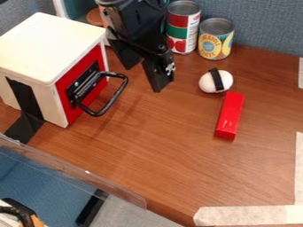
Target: Open the drawer
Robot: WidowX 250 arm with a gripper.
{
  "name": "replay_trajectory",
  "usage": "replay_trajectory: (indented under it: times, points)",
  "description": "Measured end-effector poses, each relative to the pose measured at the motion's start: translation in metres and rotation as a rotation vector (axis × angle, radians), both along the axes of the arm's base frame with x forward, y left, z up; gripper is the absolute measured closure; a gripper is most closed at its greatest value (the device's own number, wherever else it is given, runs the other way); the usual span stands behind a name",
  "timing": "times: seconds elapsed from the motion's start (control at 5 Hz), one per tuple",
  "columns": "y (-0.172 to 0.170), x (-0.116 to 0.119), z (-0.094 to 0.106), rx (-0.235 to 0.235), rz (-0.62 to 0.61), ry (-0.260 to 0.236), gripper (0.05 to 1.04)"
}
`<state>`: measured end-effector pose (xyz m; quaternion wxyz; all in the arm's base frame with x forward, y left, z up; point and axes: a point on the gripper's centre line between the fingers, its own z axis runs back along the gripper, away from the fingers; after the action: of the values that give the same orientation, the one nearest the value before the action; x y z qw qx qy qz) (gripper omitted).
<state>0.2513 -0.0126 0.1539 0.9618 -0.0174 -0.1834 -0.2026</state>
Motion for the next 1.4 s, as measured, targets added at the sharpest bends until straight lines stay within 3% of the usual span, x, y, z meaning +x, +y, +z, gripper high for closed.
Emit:
replay_trajectory:
  times: [0.2,0.4,1.0,1.4]
  points:
    - [0.001,-0.001,-0.006,0.002,0.007,0.021,0.084]
    - [0.01,0.008,-0.021,0.04,0.064,0.047,0.084]
    - [0.045,0.038,-0.051,0.228,0.283,0.076,0.084]
    - [0.072,0.035,-0.06,0.271,0.348,0.1,0.084]
